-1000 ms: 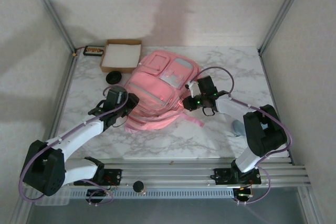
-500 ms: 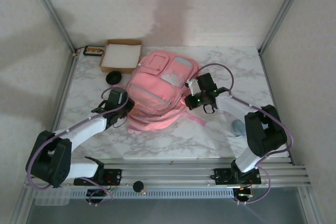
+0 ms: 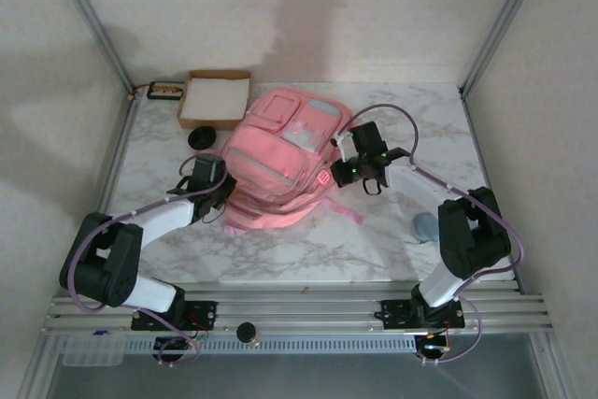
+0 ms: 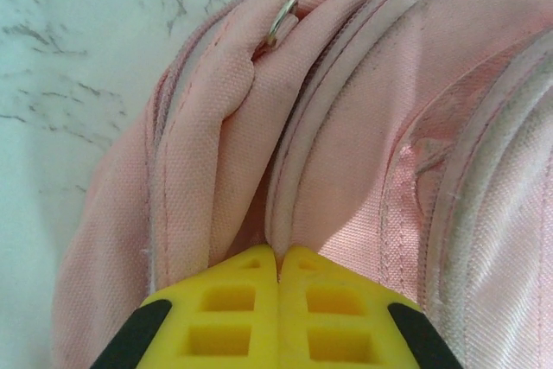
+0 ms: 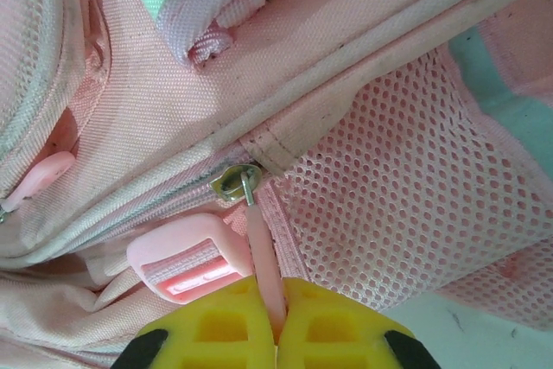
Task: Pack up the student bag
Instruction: Zip the student bag at the center of the table, then unzip the student bag at the center of the table.
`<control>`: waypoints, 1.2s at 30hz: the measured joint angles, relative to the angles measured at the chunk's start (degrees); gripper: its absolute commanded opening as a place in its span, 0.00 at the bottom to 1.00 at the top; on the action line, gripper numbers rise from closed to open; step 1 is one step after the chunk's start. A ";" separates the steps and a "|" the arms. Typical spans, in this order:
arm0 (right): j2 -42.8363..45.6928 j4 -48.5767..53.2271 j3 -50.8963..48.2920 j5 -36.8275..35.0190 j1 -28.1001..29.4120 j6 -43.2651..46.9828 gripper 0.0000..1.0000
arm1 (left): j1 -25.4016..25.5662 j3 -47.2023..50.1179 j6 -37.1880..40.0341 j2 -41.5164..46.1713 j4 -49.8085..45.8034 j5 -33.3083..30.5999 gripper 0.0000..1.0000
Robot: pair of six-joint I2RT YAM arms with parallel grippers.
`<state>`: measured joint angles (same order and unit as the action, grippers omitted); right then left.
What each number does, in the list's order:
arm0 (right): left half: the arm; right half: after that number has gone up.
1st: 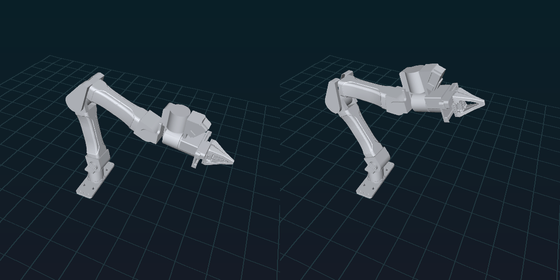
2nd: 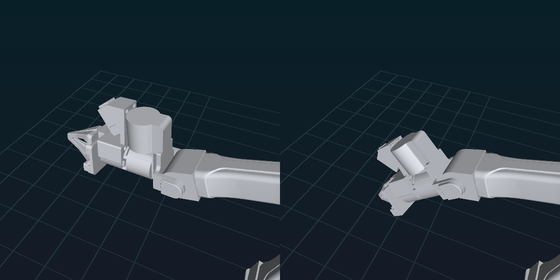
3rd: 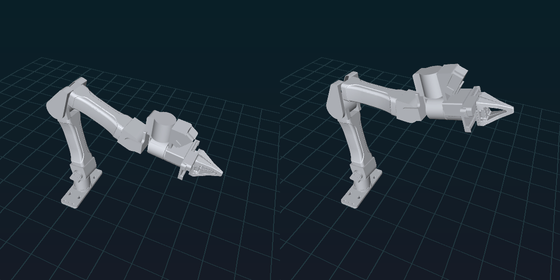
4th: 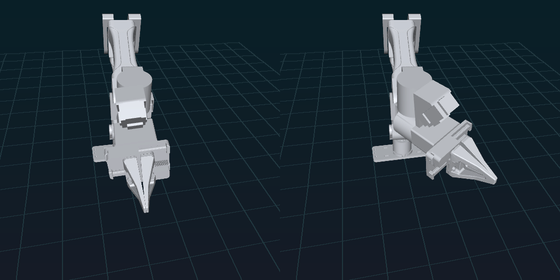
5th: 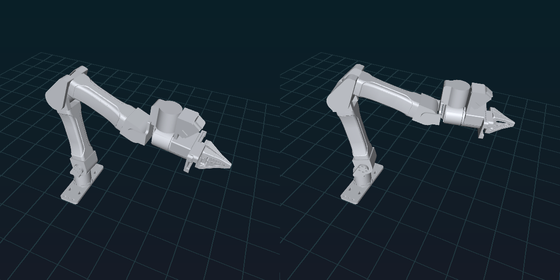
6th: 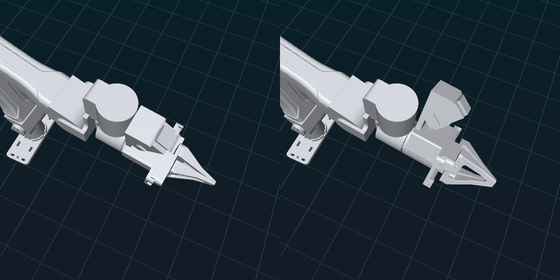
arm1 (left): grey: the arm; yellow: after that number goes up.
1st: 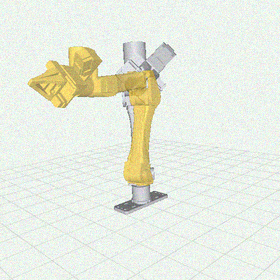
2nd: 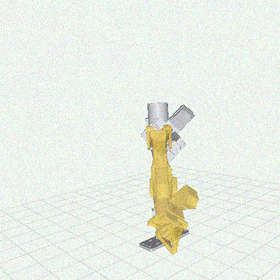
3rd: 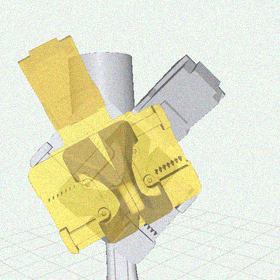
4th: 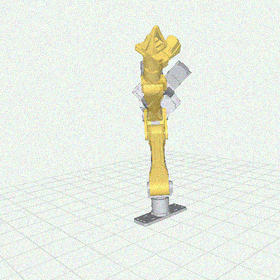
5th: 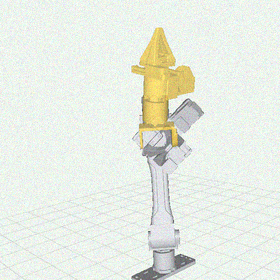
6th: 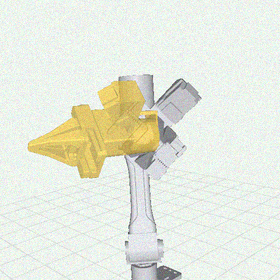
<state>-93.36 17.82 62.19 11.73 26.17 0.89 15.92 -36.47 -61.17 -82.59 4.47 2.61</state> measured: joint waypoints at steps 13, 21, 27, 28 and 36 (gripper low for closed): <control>4.44 -1.11 3.04 4.57 0.42 -17.09 0.51 | 0.22 -1.20 6.51 12.22 -9.40 0.33 0.32; -5.03 -1.36 11.26 1.60 6.16 -31.06 0.50 | 7.98 -3.93 6.93 12.46 -12.68 -1.16 0.34; -10.64 -0.44 13.55 -0.92 7.04 -35.21 0.42 | 9.14 -4.31 6.93 12.02 -13.33 -2.01 0.34; -11.08 -0.22 13.86 -1.31 7.15 -35.63 0.42 | 9.18 -4.31 6.91 11.89 -13.33 -2.19 0.34; -12.57 -0.48 15.17 -2.97 9.53 -37.35 0.35 | 10.43 -4.39 6.88 9.92 -13.31 -2.27 0.35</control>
<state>-105.93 17.34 77.36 8.75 35.70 -36.47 26.35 -40.86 -54.28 -72.66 -8.84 0.34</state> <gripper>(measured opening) 0.369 0.351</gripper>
